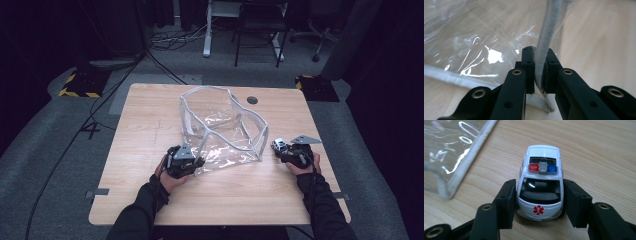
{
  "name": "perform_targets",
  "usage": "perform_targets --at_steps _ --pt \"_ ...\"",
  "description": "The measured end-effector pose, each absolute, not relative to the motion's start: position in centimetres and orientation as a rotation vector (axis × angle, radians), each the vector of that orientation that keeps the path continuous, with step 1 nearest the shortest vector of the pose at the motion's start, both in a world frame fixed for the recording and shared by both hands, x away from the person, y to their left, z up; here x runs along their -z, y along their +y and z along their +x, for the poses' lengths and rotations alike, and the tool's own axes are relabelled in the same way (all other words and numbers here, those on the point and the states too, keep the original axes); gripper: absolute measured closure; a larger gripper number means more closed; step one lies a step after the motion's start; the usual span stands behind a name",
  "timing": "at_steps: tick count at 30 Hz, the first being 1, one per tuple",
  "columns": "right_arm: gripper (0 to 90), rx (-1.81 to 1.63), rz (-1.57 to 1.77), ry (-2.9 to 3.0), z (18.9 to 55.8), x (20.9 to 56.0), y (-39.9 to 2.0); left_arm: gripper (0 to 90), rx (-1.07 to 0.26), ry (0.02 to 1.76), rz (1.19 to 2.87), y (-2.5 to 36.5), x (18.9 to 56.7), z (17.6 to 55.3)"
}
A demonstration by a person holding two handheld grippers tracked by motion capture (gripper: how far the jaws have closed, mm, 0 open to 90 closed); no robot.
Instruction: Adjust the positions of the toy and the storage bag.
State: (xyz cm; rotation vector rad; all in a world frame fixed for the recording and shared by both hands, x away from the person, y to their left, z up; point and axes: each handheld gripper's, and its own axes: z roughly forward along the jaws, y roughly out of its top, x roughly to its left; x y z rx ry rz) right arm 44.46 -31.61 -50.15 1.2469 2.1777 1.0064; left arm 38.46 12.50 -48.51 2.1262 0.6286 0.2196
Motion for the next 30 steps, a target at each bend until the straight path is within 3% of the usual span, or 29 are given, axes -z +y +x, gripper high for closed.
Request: perform_targets --at_steps 9,10,12,15,17,21,27,30 --pt "48.1 -1.009 1.252 2.178 44.4 50.1 -31.6 79.9 -0.154 0.611 2.147 17.3 48.8 35.3" --pt "48.1 -1.008 1.251 2.178 44.4 50.1 -31.6 75.8 -0.164 0.624 2.139 17.7 48.7 35.1" --pt "48.0 -1.008 1.252 2.178 44.4 50.1 -31.6 58.5 -0.174 0.664 2.114 18.9 48.5 35.1" --pt "48.1 -1.008 1.252 2.178 44.4 50.1 -31.6 54.1 -0.206 0.683 2.129 19.3 48.4 35.0" --pt "48.0 -1.008 1.251 2.178 44.4 50.1 -31.6 46.4 -0.222 0.704 2.132 19.8 48.3 35.2" --pt "48.0 -1.008 1.243 2.182 44.4 50.1 -31.6 44.7 -0.197 0.725 2.133 21.1 48.3 35.5" --pt "48.0 -1.006 1.231 2.185 44.3 50.2 -31.7 34.5 -0.179 0.802 2.137 22.7 48.4 35.2" --pt "48.0 -1.006 1.230 2.182 44.3 50.2 -31.6 31.3 -0.245 0.903 2.113 23.9 48.6 35.1"
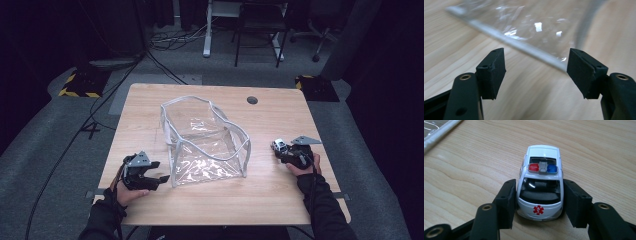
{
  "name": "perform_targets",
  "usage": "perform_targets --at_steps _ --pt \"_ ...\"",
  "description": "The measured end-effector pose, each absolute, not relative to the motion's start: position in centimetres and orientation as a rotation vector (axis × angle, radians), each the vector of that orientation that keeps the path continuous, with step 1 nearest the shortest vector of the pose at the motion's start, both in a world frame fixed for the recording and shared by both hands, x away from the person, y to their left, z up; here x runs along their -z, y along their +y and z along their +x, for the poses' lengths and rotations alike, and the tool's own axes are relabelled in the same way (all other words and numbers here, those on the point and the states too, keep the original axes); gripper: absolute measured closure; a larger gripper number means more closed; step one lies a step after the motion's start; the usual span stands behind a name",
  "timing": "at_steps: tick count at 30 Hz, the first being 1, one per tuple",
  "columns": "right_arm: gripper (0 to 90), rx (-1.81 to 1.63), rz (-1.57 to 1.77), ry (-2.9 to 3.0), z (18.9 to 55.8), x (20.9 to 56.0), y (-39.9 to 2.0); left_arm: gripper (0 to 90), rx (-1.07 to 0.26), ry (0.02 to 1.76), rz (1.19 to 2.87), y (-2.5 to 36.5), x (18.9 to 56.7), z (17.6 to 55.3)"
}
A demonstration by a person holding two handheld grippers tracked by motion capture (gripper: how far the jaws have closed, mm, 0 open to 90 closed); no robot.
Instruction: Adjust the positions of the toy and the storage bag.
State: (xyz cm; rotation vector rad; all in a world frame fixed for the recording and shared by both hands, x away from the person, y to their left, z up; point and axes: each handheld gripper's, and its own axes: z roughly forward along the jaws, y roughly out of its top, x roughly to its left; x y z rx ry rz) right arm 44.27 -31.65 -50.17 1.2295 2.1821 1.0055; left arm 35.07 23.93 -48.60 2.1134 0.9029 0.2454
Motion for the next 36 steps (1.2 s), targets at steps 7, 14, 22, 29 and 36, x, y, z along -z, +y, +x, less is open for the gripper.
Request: perform_targets --at_steps 7,14,22,29,36 --pt "48.1 -1.003 1.229 2.182 44.2 50.2 -31.6 26.8 -0.353 1.084 2.021 24.3 49.1 37.3" --pt "48.1 -1.002 1.232 2.183 44.2 50.1 -31.6 26.5 -0.415 1.235 1.979 23.0 49.5 41.1" --pt "48.1 -1.008 1.233 2.184 44.2 50.2 -31.6 26.2 -0.361 1.259 2.006 20.4 49.8 45.0" --pt "48.1 -1.009 1.232 2.185 44.2 50.2 -31.6 27.5 -0.330 1.156 2.061 16.7 49.5 46.7" --pt "48.1 -1.016 1.232 2.185 44.2 50.2 -31.6 28.2 -0.293 1.062 2.114 12.3 49.6 47.9"
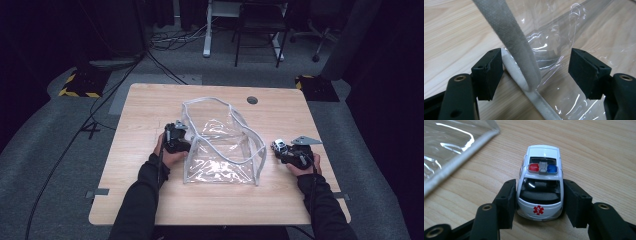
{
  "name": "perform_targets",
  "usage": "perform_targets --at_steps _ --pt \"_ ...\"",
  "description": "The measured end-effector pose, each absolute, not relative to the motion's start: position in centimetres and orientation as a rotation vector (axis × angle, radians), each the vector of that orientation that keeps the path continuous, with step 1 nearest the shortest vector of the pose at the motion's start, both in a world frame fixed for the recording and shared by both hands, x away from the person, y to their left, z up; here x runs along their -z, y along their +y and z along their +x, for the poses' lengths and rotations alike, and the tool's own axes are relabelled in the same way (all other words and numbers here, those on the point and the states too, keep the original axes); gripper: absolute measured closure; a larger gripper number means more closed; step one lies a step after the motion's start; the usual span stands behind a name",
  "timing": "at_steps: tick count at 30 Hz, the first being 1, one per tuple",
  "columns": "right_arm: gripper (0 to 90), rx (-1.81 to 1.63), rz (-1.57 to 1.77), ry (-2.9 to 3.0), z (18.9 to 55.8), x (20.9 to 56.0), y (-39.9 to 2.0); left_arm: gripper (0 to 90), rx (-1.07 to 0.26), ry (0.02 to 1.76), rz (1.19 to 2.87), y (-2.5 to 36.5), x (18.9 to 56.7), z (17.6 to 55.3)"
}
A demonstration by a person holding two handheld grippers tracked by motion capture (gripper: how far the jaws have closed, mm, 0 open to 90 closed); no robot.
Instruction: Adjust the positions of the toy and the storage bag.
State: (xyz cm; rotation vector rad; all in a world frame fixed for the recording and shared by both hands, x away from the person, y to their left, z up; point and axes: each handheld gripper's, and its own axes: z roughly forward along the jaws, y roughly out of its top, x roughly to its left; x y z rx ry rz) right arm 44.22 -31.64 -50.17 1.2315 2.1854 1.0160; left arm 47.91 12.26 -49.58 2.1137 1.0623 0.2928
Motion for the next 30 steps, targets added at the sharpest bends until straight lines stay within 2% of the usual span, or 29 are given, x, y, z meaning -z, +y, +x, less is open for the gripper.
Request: perform_targets --at_steps 2,7,9,12,14,16,18,20,23,25,30 --pt "48.1 -1.016 1.239 2.190 44.2 50.1 -31.6 29.0 -0.275 1.015 2.138 10.4 49.5 47.5" --pt "48.0 -1.022 1.242 2.189 44.2 50.1 -31.7 29.4 -0.284 1.007 2.130 9.5 49.5 46.6" --pt "47.9 -1.022 1.241 2.190 44.2 50.1 -31.7 29.5 -0.250 0.998 2.119 9.8 49.5 45.9" --pt "46.6 -1.019 1.235 2.194 44.2 50.1 -31.7 24.5 -0.247 0.999 2.115 10.8 49.4 44.8" --pt "41.8 -1.013 1.252 2.186 44.2 50.2 -31.7 24.4 -0.256 0.985 2.139 12.0 49.3 43.9" --pt "40.9 -1.014 1.254 2.187 44.2 50.2 -31.7 24.2 -0.297 0.971 2.141 13.3 49.3 42.6" --pt "40.0 -1.009 1.256 2.188 44.2 50.1 -31.8 23.8 -0.254 0.981 2.145 14.2 49.3 41.7" --pt "39.6 -1.003 1.256 2.189 44.0 50.1 -31.9 20.6 -0.277 0.978 2.167 15.1 49.3 40.8" --pt "40.7 -1.002 1.259 2.185 43.8 50.1 -32.0 19.4 -0.279 0.960 2.209 16.3 49.4 39.0" --pt "47.4 -1.009 1.256 2.183 43.8 50.1 -32.0 18.8 -0.269 0.946 2.232 17.0 49.7 37.8" --pt "48.0 -1.000 1.248 2.189 43.8 50.0 -31.9 17.0 -0.325 0.902 2.265 18.5 50.0 34.9"
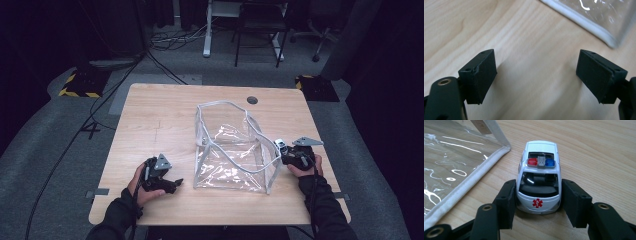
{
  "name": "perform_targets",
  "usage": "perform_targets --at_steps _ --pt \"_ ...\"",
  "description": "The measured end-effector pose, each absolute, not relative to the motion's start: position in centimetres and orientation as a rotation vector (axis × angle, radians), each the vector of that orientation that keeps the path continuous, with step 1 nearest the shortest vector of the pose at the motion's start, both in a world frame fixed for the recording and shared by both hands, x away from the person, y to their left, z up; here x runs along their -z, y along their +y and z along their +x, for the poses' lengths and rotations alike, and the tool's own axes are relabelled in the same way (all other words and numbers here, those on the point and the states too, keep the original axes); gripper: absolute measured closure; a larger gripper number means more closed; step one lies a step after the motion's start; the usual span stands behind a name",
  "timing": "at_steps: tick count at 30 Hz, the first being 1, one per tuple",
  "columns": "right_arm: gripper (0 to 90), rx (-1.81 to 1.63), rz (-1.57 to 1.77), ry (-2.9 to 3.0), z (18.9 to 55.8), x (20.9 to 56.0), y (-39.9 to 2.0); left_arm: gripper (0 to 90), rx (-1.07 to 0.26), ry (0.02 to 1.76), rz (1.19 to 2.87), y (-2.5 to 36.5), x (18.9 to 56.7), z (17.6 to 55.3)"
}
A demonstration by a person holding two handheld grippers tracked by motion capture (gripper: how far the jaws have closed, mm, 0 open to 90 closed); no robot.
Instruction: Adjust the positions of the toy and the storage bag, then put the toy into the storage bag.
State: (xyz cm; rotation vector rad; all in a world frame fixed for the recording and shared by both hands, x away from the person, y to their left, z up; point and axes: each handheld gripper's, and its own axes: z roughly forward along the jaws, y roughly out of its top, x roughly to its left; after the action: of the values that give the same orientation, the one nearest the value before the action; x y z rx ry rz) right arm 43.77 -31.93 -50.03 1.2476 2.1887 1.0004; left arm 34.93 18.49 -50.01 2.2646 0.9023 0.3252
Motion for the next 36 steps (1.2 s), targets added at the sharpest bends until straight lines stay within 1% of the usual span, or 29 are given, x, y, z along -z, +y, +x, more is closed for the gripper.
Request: perform_targets --at_steps 4,11,18,23,36 --pt "48.2 -0.987 1.231 2.189 43.5 49.8 -31.8 15.4 -0.333 0.909 2.239 19.5 50.2 33.9" --pt "48.2 -1.010 1.198 2.185 43.3 49.0 -32.1 13.9 -0.328 0.909 2.241 19.6 50.3 33.9" --pt "48.3 -1.052 1.153 2.152 43.6 46.4 -31.7 13.2 -0.330 0.902 2.250 19.6 50.3 34.0" --pt "48.3 -1.048 1.151 2.156 43.9 45.4 -31.9 12.7 -0.334 0.907 2.250 19.6 50.3 34.0" --pt "48.3 -1.108 1.129 2.111 43.3 41.5 -32.7 12.3 -0.333 0.910 2.250 19.6 50.2 34.0"
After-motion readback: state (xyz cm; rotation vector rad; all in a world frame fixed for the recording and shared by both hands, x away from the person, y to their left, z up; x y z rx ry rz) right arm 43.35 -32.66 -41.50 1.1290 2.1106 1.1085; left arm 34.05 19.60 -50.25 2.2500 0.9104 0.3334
